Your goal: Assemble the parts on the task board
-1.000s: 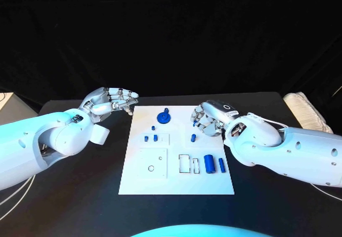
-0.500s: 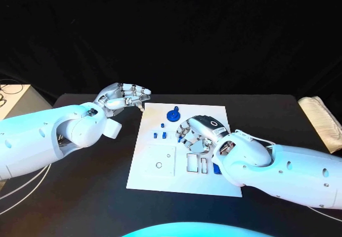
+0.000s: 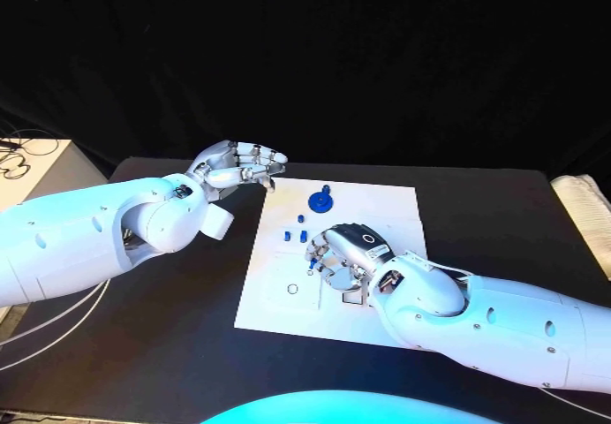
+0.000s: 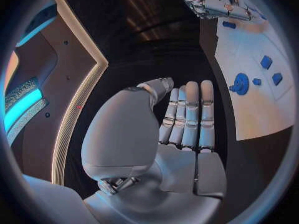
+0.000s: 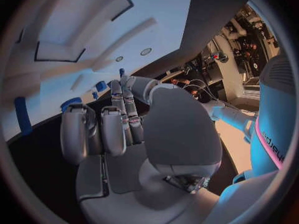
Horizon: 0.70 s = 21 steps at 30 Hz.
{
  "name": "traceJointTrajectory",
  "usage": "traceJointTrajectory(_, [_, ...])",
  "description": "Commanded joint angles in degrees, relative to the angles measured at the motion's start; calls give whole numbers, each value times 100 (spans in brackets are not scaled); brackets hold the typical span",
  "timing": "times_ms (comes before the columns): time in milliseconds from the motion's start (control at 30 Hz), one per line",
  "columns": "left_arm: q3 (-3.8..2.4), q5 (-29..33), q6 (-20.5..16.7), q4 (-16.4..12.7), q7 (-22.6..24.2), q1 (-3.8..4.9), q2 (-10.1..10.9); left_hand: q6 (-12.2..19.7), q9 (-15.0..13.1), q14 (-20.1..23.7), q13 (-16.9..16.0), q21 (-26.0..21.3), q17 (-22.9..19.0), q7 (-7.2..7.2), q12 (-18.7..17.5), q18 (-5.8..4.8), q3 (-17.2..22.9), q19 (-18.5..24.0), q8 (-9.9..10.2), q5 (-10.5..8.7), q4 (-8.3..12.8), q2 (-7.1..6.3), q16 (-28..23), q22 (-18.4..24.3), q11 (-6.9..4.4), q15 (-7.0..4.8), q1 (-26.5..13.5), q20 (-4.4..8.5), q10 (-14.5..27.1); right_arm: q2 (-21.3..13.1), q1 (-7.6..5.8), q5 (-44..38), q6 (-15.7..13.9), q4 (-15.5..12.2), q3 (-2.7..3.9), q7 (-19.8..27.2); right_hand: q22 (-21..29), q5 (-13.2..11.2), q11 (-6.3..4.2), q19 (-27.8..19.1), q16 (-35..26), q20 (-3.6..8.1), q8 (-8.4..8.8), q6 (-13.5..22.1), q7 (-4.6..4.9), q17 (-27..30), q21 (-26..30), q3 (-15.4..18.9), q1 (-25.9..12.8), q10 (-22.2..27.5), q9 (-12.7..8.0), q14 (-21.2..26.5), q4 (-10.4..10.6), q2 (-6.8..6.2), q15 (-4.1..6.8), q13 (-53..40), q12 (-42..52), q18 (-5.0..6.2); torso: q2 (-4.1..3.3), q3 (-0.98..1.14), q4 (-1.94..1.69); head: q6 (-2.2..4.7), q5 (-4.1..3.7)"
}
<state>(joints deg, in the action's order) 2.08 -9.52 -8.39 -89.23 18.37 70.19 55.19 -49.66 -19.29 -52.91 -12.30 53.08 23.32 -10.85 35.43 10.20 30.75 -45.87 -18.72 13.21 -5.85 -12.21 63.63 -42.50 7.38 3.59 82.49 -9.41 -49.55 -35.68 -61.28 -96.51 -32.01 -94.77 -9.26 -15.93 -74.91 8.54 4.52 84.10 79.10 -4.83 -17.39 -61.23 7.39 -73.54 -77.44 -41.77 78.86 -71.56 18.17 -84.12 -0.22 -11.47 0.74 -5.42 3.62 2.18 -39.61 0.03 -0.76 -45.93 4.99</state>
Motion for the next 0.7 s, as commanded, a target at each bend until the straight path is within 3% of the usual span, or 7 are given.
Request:
traceJointTrajectory(33, [-5, 23, 13, -21, 62, 2, -25, 38, -4, 17, 5, -19, -5, 8, 16, 34, -6, -38, -36, 3, 19, -7, -14, 5, -4, -2, 50, 11, 27, 68, 34, -336, -60, 52, 0, -81, -879, 13, -91, 247, 34, 42, -16, -38, 9, 0, 32, -44, -22, -128, 7, -260, -13, 43, 42, -2, 10, 48, -1, 7, 1, -48, 98])
traceJointTrajectory(700, [-5, 23, 37, 7, 26, 3, -26, 37, -4, 13, 10, -24, -8, 8, 16, 33, -14, -42, -39, 3, 21, -6, -23, 8, -3, -1, 51, 11, 28, 98, 78, -477, 25, 70, -8, -153, -879, 13, -91, 247, 34, 42, -16, -38, 9, 0, 32, -44, -22, -128, 7, -260, -13, 43, 42, -2, 10, 48, 4, 11, 10, -137, 157])
